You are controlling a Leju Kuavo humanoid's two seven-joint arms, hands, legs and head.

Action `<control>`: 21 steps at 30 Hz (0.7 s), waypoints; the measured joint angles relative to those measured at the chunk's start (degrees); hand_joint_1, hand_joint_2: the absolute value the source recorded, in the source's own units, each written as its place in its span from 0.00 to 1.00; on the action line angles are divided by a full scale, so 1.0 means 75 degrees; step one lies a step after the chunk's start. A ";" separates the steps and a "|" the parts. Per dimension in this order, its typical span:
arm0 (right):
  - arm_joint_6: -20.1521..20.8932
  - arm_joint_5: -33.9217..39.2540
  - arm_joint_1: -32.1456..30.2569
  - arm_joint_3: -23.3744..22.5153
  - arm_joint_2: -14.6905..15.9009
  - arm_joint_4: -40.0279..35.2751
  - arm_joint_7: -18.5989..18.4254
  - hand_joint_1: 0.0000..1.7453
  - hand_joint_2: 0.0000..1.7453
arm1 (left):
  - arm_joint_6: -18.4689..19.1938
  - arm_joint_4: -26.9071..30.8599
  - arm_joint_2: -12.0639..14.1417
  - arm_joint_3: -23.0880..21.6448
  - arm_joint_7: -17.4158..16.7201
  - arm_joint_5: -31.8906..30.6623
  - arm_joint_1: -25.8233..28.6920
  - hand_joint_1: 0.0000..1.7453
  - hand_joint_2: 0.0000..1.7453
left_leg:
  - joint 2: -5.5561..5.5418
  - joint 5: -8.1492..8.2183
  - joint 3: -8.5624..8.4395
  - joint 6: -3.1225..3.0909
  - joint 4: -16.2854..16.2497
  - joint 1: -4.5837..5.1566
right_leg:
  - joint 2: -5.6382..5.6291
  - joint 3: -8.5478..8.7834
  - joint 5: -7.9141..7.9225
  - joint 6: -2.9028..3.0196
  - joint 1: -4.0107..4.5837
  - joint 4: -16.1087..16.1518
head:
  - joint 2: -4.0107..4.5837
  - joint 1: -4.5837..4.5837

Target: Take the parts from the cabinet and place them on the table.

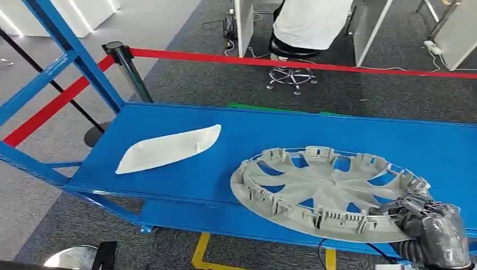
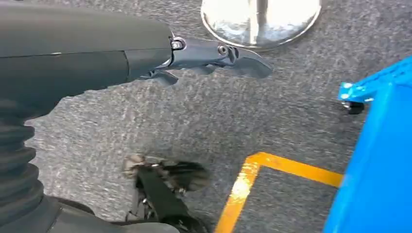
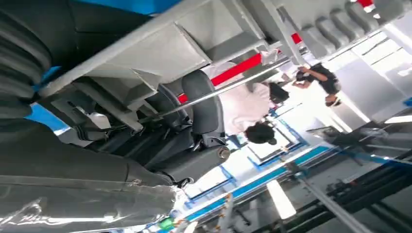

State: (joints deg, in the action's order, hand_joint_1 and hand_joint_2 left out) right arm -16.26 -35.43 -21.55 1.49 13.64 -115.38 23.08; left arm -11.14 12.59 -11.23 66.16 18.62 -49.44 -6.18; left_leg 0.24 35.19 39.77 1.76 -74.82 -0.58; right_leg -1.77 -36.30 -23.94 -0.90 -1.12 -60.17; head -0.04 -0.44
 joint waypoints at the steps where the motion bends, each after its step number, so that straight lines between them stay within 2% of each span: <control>1: 0.0003 0.0009 0.0014 -0.0027 -0.0071 0.0017 0.0021 1.00 1.00 | -0.0038 0.0000 0.0000 0.0000 -0.0026 -0.0024 -0.0001 0.00 1.00 | -0.0008 -0.0152 -0.0178 -0.0067 0.0189 0.0027 | -0.0072 -0.0082 0.0067 -0.0003 0.0025 0.0000 | 0.0000 0.0000; 3: 0.0006 0.0032 0.0092 -0.0056 -0.0207 0.0064 0.0055 1.00 1.00 | -0.0137 0.0000 -0.0003 -0.0003 -0.0085 -0.0047 -0.0006 0.00 1.00 | -0.0103 -0.0684 -0.0949 -0.0233 0.1308 0.0085 | -0.0243 -0.0234 0.0214 -0.0003 0.0073 0.0000 | 0.0000 0.0000; 4: 0.0009 0.0047 0.0129 -0.0067 -0.0269 0.0087 0.0067 1.00 1.00 | -0.0175 0.0000 -0.0003 -0.0006 -0.0093 -0.0067 -0.0013 0.00 1.00 | -0.0328 -0.0795 -0.1371 -0.0318 0.1909 0.0113 | -0.0308 -0.0281 0.0286 -0.0009 0.0066 0.0000 | 0.0000 0.0006; 5: 0.0009 0.0053 0.0157 -0.0079 -0.0329 0.0111 0.0079 1.00 1.00 | -0.0190 0.0000 0.0003 -0.0009 -0.0105 -0.0090 -0.0031 0.00 1.00 | -0.0634 -0.0600 -0.1583 -0.0375 0.2315 0.0093 | -0.0355 -0.0348 0.0358 -0.0054 0.0098 0.0006 | 0.0000 0.0014; 6: 0.0018 0.0056 0.0194 -0.0088 -0.0347 0.0125 0.0082 1.00 1.00 | -0.0204 0.0000 -0.0009 -0.0012 -0.0105 -0.0108 -0.0024 0.00 1.00 | -0.0593 -0.0740 -0.1536 -0.0243 0.2299 0.0106 | -0.0404 -0.0348 0.0424 -0.0090 0.0066 0.0039 | 0.0000 0.0017; 8: 0.0017 0.0064 0.0198 -0.0096 -0.0414 0.0172 0.0088 1.00 1.00 | -0.0222 0.0000 -0.0017 -0.0012 -0.0105 -0.0108 -0.0027 0.00 1.00 | -0.0498 -0.0795 -0.1487 -0.0272 0.2347 0.0165 | -0.0532 -0.0357 0.0585 -0.0224 0.0018 0.0155 | 0.0000 -0.0009; 9: 0.0017 0.0064 0.0188 -0.0108 -0.0435 0.0189 0.0088 1.00 1.00 | -0.0222 -0.0003 -0.0032 -0.0015 -0.0105 -0.0108 -0.0011 0.00 1.00 | -0.0408 -0.0914 -0.1458 -0.0337 0.2430 0.0125 | -0.0626 -0.0431 0.0700 -0.0297 0.0044 0.0239 | 0.0000 -0.0012; 10: 0.0020 0.0070 0.0167 -0.0131 -0.0455 0.0204 0.0096 1.00 1.00 | -0.0228 -0.0006 -0.0026 -0.0012 -0.0108 -0.0108 -0.0028 0.00 1.00 | -0.0270 -0.1032 -0.1391 -0.0373 0.2491 0.0086 | -0.0429 -0.0483 0.0586 -0.0282 0.0035 0.0180 | 0.0000 -0.0018; 11: 0.0026 0.0076 0.0194 -0.0149 -0.0470 0.0210 0.0099 1.00 1.00 | -0.0231 -0.0009 -0.0021 -0.0015 -0.0111 -0.0108 -0.0018 0.00 1.00 | -0.0221 -0.1111 -0.1303 -0.0460 0.2508 0.0080 | -0.0129 -0.0580 0.0161 -0.0286 0.0056 -0.0059 | 0.0000 0.0040; 12: 0.0026 0.0082 0.0225 -0.0152 -0.0473 0.0216 0.0099 1.00 1.00 | -0.0231 -0.0009 -0.0023 -0.0015 -0.0111 -0.0108 -0.0001 0.00 1.00 | -0.0115 -0.1186 -0.1229 -0.0453 0.2508 0.0082 | 0.0045 -0.0712 -0.0315 -0.0323 0.0052 -0.0488 | 0.0000 0.0052; 13: 0.0029 0.0082 0.0240 -0.0152 -0.0490 0.0224 0.0102 1.00 1.00 | -0.0228 -0.0009 -0.0026 -0.0015 -0.0111 -0.0108 0.0019 0.00 1.00 | -0.0020 -0.1252 -0.1152 -0.0460 0.2505 0.0090 | 0.0133 -0.0825 -0.0752 -0.0372 0.0038 -0.1085 | 0.0000 0.0044; 14: 0.0029 0.0087 0.0239 -0.0152 -0.0505 0.0230 0.0108 1.00 1.00 | -0.0228 -0.0009 -0.0026 -0.0015 -0.0114 -0.0111 0.0028 0.00 1.00 | 0.0080 -0.1314 -0.1071 -0.0464 0.2502 0.0092 | 0.0171 -0.0912 -0.1012 -0.0411 0.0035 -0.1639 | 0.0000 0.0049; 15: 0.0029 0.0102 0.0243 -0.0152 -0.0522 0.0242 0.0114 1.00 1.00 | -0.0233 -0.0009 -0.0026 -0.0015 -0.0114 -0.0117 0.0030 0.00 1.00 | 0.0183 -0.1383 -0.0981 -0.0456 0.2496 0.0092 | 0.0180 -0.0916 -0.1061 -0.0448 0.0029 -0.2036 | 0.0000 0.0058; 16: 0.0026 0.0126 0.0255 -0.0155 -0.0534 0.0262 0.0140 1.00 1.00 | -0.0263 -0.0009 -0.0029 -0.0020 -0.0114 -0.0137 0.0028 0.00 1.00 | 0.0285 -0.1450 -0.0888 -0.0441 0.2489 0.0090 | 0.0184 -0.0772 -0.0896 -0.0477 0.0018 -0.2086 | 0.0000 0.0058; 17: 0.0017 0.0175 0.0277 -0.0155 -0.0551 0.0271 0.0181 1.00 1.00 | -0.0301 -0.0009 -0.0032 -0.0023 -0.0111 -0.0160 0.0026 0.00 1.00 | 0.0379 -0.1510 -0.0803 -0.0416 0.2478 0.0090 | 0.0201 -0.0489 -0.0639 -0.0496 0.0004 -0.1849 | 0.0000 0.0052; 18: 0.0003 0.0257 0.0309 -0.0155 -0.0581 0.0277 0.0228 1.00 1.00 | -0.0327 -0.0009 -0.0035 -0.0032 -0.0105 -0.0184 0.0026 0.00 1.00 | 0.0458 -0.1559 -0.0723 -0.0389 0.2458 0.0085 | 0.0256 -0.0076 -0.0382 -0.0510 -0.0005 -0.1377 | 0.0000 0.0055; 19: -0.0020 0.0350 0.0349 -0.0160 -0.0612 0.0285 0.0278 1.00 1.00 | -0.0352 -0.0009 -0.0041 -0.0047 -0.0099 -0.0192 0.0024 0.00 1.00 | 0.0525 -0.1604 -0.0630 -0.0335 0.2415 0.0075 | 0.0358 0.0484 -0.0211 -0.0535 -0.0015 -0.0684 | 0.0000 0.0052; 20: -0.0038 0.0411 0.0391 -0.0166 -0.0636 0.0286 0.0312 1.00 1.00 | -0.0371 -0.0009 -0.0052 -0.0055 -0.0096 -0.0192 0.0011 0.00 1.00 | 0.0587 -0.1666 -0.0541 -0.0282 0.2382 0.0061 | 0.0523 0.0777 -0.0563 -0.0581 0.0021 -0.0093 | 0.0000 0.0055; 21: -0.0067 0.0487 0.0401 -0.0169 -0.0674 0.0294 0.0344 1.00 1.00 | -0.0385 -0.0009 -0.0047 -0.0061 -0.0082 -0.0195 0.0001 0.00 1.00 | 0.0645 -0.1707 -0.0482 -0.0234 0.2348 0.0116 | 0.0606 0.0990 -0.0711 -0.0519 0.0101 0.0288 | 0.0000 0.0052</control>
State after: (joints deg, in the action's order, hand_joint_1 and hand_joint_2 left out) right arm -16.76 -31.78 -18.54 0.22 8.59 -113.18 25.66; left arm -14.03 12.52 -11.58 65.70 18.01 -50.90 -6.17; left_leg 5.08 22.39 36.15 0.00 -57.21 0.29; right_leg 2.78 -28.87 -29.28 -4.79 -0.36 -58.01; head -0.04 -0.04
